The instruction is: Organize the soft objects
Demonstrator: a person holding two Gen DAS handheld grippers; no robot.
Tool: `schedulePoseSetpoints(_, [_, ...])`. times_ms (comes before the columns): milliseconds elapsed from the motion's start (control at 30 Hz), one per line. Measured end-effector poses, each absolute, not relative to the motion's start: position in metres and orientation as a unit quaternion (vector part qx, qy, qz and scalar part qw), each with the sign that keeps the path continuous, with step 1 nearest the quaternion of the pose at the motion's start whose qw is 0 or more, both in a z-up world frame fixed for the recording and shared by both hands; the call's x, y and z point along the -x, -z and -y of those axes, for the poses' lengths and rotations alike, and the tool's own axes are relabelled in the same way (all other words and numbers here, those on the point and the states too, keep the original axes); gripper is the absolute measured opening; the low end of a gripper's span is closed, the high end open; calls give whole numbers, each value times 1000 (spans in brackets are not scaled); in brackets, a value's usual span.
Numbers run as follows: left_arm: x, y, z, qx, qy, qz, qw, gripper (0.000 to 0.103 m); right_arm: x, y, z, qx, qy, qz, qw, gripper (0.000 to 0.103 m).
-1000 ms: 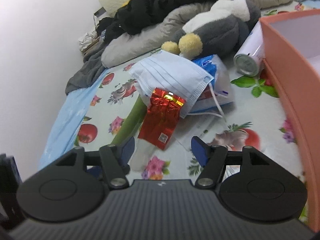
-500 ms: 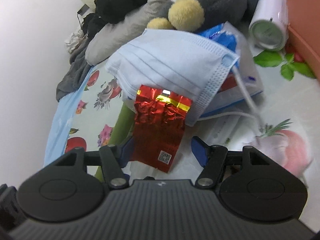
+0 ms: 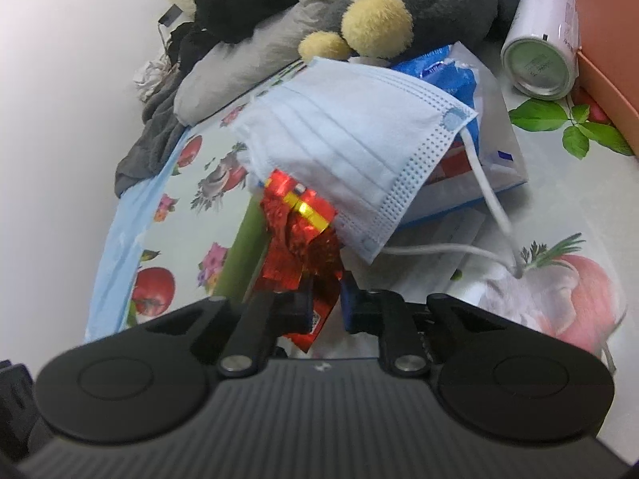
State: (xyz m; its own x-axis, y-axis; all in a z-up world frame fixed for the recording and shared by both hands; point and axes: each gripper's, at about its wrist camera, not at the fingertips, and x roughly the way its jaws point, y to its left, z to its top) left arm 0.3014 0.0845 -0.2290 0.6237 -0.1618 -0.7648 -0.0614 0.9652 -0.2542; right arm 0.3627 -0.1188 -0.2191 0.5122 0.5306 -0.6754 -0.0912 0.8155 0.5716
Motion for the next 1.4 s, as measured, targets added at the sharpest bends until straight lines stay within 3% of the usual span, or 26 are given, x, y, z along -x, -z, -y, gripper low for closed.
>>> schedulePoseSetpoints(67, [-296, 227, -86, 138, 24, -437, 889, 16, -357, 214, 120, -237, -192, -454, 837, 5])
schedulePoseSetpoints(200, [-276, 222, -86, 149, 19, -437, 887, 16, -342, 205, 123, -229, -196, -449, 841, 4])
schedulePoseSetpoints(900, [-185, 199, -69, 174, 1, -432, 885, 16, -246, 180, 177, -211, -181, -455, 846, 3])
schedulePoseSetpoints(1133, [-168, 208, -71, 160, -15, -415, 895, 16, -231, 183, 181, -204, -184, -446, 852, 8])
schedulePoseSetpoints(1200, [-165, 211, -72, 157, -19, -407, 899, 16, -235, 185, 175, -195, -194, -445, 852, 15])
schedulePoseSetpoints(1267, [-165, 214, -73, 162, -18, -407, 899, 16, -241, 188, 167, -182, -198, -447, 853, 54])
schedulePoseSetpoints(1300, [-165, 216, -73, 166, -19, -407, 898, 16, -244, 189, 162, -177, -200, -444, 855, 62])
schedulePoseSetpoints(1400, [-168, 217, -76, 189, -23, -406, 894, 16, -255, 195, 153, -166, -200, -440, 859, 64])
